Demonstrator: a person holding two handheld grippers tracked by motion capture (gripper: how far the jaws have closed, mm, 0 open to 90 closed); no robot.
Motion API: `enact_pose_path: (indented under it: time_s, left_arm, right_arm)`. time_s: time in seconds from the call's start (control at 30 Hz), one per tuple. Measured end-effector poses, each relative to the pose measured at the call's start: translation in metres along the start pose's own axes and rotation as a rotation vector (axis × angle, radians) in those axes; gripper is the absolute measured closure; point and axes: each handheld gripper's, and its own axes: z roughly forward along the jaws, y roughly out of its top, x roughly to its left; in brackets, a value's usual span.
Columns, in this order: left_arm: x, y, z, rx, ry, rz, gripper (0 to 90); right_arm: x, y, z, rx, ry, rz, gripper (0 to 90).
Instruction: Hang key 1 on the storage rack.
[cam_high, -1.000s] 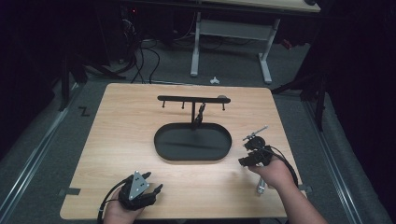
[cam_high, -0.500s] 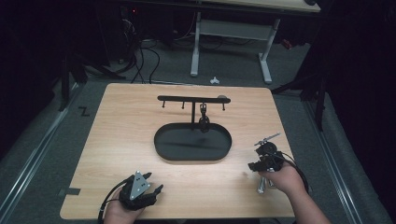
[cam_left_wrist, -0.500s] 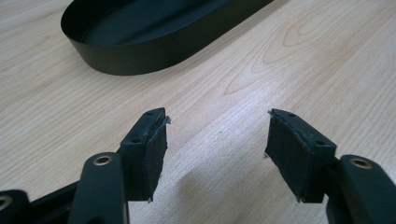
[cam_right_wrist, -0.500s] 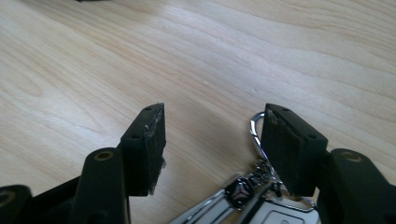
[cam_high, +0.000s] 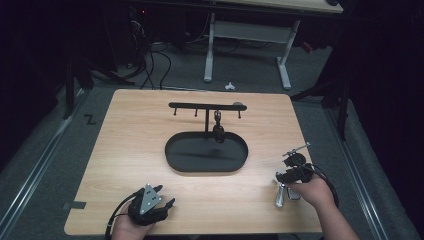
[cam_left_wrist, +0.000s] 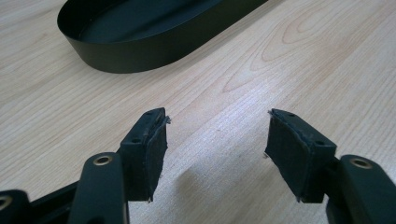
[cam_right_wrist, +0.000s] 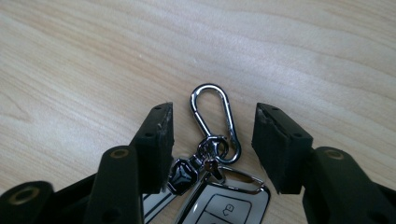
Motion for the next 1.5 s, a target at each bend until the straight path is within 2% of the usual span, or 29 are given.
enact_pose_path:
  time_s: [0.13, 0.33, 0.5, 0.77, 0.93, 1.03, 1.2, 1.23, 1.27, 1.3, 1.33, 1.43, 1.5]
  left_arm:
    - [0.000, 0.000, 0.000, 0.000, 0.001, 0.001, 38.5]
    - [0.001, 0.000, -0.001, 0.000, 0.003, -0.001, 38.5]
    - [0.001, 0.000, -0.001, -0.004, 0.003, -0.003, 38.5]
    - [0.001, 0.000, -0.001, -0.001, 0.001, 0.001, 38.5]
    - [0.000, 0.000, 0.000, -0.001, 0.000, 0.005, 38.5]
    - [0.000, 0.000, 0.000, -0.003, 0.000, 0.004, 38.5]
    - [0.001, 0.000, -0.001, -0.005, 0.001, 0.003, 38.5]
    - [0.001, 0.000, -0.001, -0.006, 0.001, 0.002, 38.5]
    - [0.001, 0.000, -0.001, -0.006, 0.001, 0.002, 38.5]
    - [0.001, 0.000, -0.001, -0.005, 0.000, 0.003, 38.5]
    - [0.001, 0.000, -0.001, -0.002, -0.001, 0.004, 38.5]
    - [0.000, 0.000, -0.001, -0.002, -0.001, 0.005, 38.5]
    - [0.000, 0.000, -0.001, -0.003, 0.000, 0.005, 38.5]
  right_arm:
    - [0.002, 0.000, 0.002, 0.013, -0.014, -0.011, 52.1]
    - [0.000, 0.002, 0.007, 0.025, -0.006, 0.028, 54.9]
    - [-0.003, 0.000, 0.006, 0.010, -0.004, 0.051, 62.5]
    - [-0.001, -0.002, 0.006, -0.009, -0.008, 0.036, 69.7]
    - [0.002, -0.001, 0.006, 0.003, 0.000, 0.030, 70.5]
    - [0.004, 0.000, 0.005, 0.005, 0.020, 0.041, 75.2]
    - [0.007, 0.004, 0.004, 0.019, 0.021, 0.041, 75.8]
    - [0.008, 0.005, 0.004, 0.017, 0.018, 0.030, 76.4]
    - [0.009, 0.005, 0.003, 0.009, 0.014, 0.025, 83.4]
    - [0.009, 0.006, -0.001, -0.022, 0.009, 0.019, 86.2]
    - [0.010, 0.008, -0.003, -0.024, 0.006, 0.016, 86.2]
    - [0.015, 0.010, -0.002, -0.004, -0.011, -0.031, 86.1]
    - [0.017, 0.011, -0.002, -0.012, -0.021, -0.035, 86.1]
